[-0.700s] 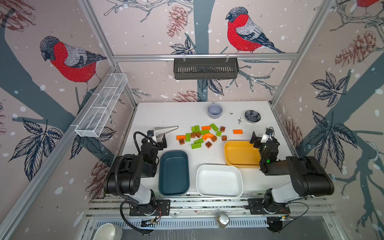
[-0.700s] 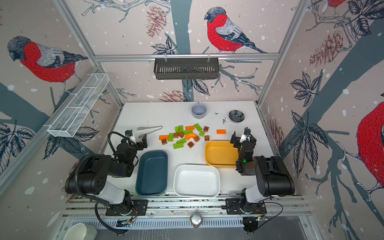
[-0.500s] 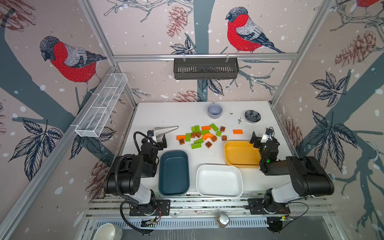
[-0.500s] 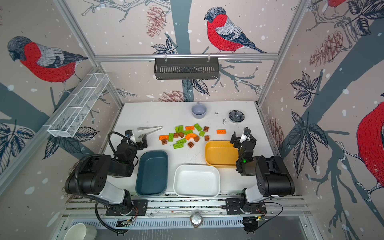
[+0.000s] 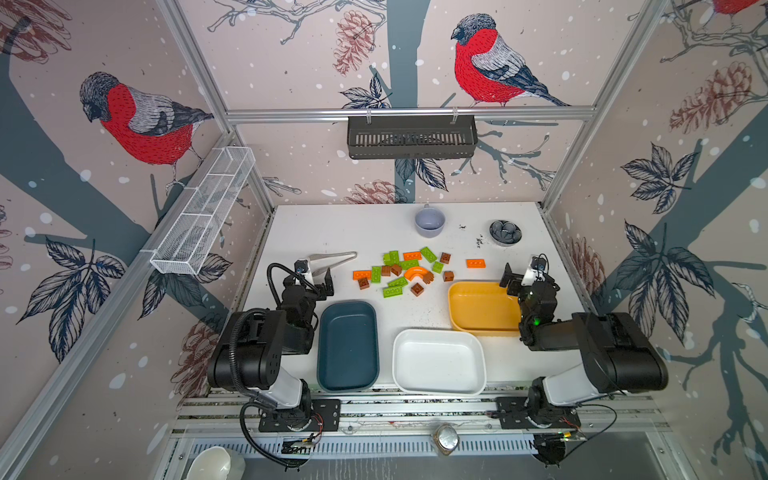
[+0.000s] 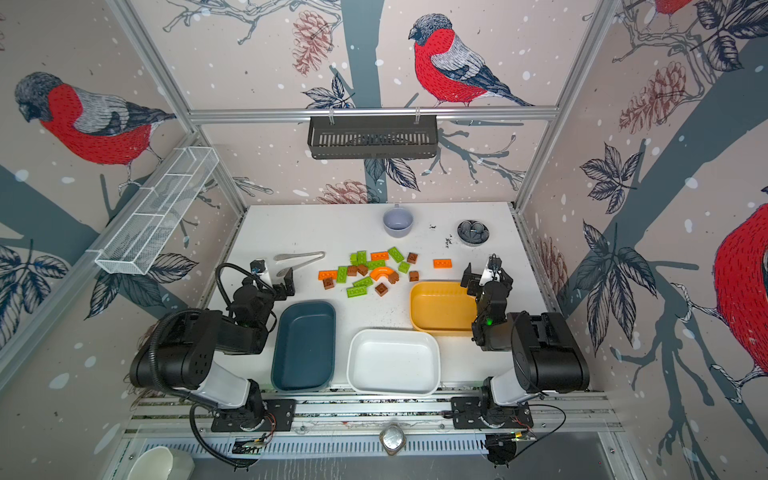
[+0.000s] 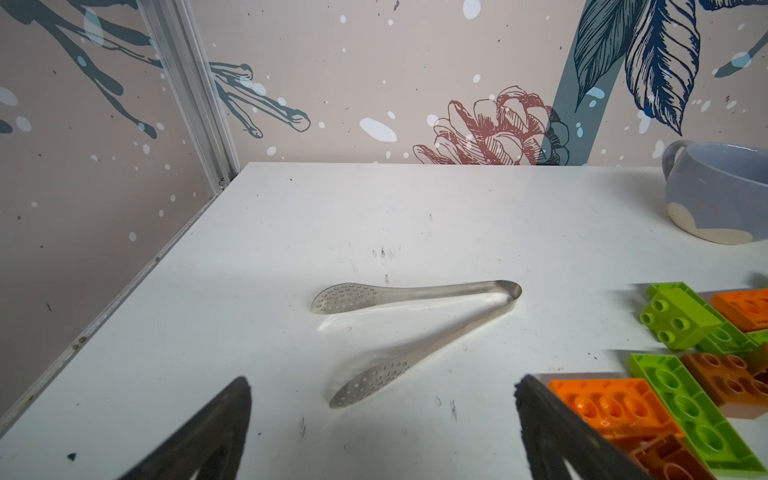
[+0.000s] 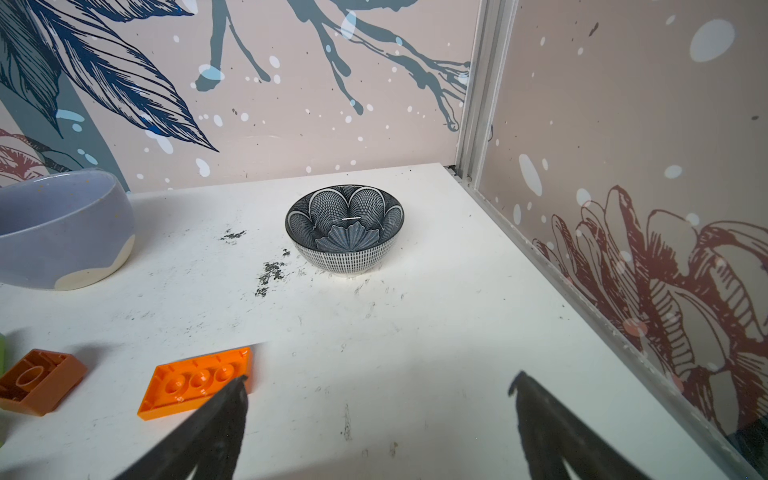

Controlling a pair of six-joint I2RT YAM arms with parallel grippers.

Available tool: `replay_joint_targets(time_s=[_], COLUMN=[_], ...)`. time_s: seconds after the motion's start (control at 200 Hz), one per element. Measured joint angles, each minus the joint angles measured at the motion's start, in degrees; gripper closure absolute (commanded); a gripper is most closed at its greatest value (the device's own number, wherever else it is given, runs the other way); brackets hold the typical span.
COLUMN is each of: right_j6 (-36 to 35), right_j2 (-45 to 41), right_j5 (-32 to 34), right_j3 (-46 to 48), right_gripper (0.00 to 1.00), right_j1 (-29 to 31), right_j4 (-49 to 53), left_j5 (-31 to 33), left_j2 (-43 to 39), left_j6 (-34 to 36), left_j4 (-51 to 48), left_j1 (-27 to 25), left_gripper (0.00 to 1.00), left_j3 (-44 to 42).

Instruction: Sort the legos into containers by color

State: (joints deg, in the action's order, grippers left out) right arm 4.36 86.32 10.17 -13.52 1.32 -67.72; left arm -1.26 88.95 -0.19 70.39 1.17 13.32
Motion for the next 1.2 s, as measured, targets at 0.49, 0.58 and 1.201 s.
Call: replay_joint_targets(time_s=[0.49, 0.58, 1.201], right_j6=[0.0, 0.0, -1.09], right_j2=[0.0, -0.28, -21.99], right_j5=[-0.33, -0.44, -10.27], right_j3=[0.0, 0.04, -11.15], right_gripper=[0.01, 0.01, 0.01], right_j1=[-0.15, -0.13, 2.95], right_j4=[0.0, 0.04, 26.8], left_j5=[0.0, 0.13, 3.74], left_j2=[0.0, -0.74, -20.17], left_j6=[0.0, 0.0, -11.72], left_j4=[0.02, -0.07, -46.93], left_j1=[0.0, 0.0, -3.89], left_gripper=[0.02, 0.02, 0.02], left_j3=[0.0, -0.44, 26.43])
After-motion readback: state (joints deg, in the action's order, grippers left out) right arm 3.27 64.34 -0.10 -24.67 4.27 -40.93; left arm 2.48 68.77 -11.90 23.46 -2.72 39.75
